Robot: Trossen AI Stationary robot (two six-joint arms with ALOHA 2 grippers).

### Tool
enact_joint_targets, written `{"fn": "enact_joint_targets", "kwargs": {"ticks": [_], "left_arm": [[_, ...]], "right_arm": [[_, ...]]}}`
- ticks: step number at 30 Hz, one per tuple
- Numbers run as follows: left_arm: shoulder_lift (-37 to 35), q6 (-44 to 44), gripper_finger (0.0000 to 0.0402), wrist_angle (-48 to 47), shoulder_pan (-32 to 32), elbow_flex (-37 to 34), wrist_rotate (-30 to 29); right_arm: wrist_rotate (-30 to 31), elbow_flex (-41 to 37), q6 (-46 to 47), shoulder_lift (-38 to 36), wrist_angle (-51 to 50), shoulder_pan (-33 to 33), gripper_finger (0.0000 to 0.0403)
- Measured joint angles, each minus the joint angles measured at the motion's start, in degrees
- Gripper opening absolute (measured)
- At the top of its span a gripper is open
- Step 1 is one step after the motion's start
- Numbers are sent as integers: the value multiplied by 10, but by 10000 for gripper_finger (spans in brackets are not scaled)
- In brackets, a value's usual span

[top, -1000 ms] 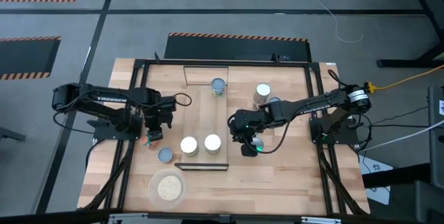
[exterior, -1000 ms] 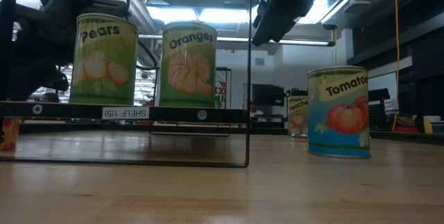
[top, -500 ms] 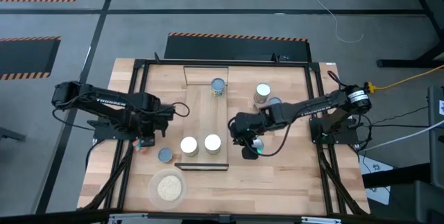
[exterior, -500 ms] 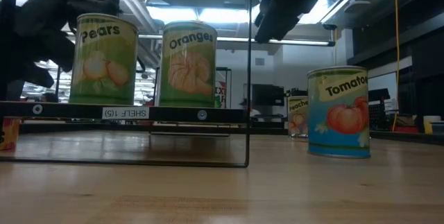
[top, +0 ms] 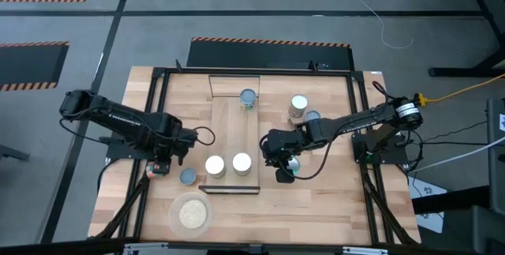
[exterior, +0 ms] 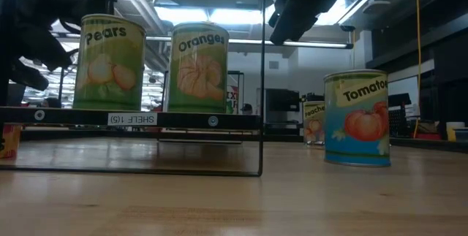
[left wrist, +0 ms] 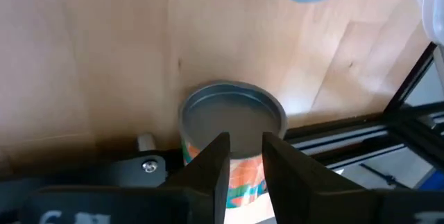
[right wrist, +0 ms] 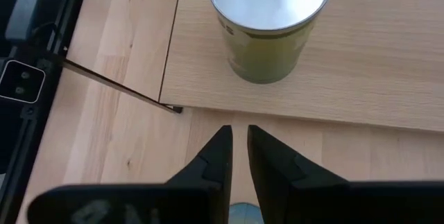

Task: Pick and place cans onto a shelf
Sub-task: Put the small canned oranges on the shelf

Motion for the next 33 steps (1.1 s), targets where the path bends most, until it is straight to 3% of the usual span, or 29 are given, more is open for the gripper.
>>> {"fn": "enact_joint_targets", "kwargs": {"ticks": [17,22,27,33], "left_arm": [[0,-127,78,53,-40,18,-11],[0,-138,78,61,-40,77,-63],[0,-218,79,63,-40,117,-130],[2,-334,102,59,-40,115,-57]], "right_arm": [[0,0,0,0,0,0,52],[0,0,0,0,0,0,52],[0,0,0,0,0,0,52],[0,0,0,0,0,0,52]]}}
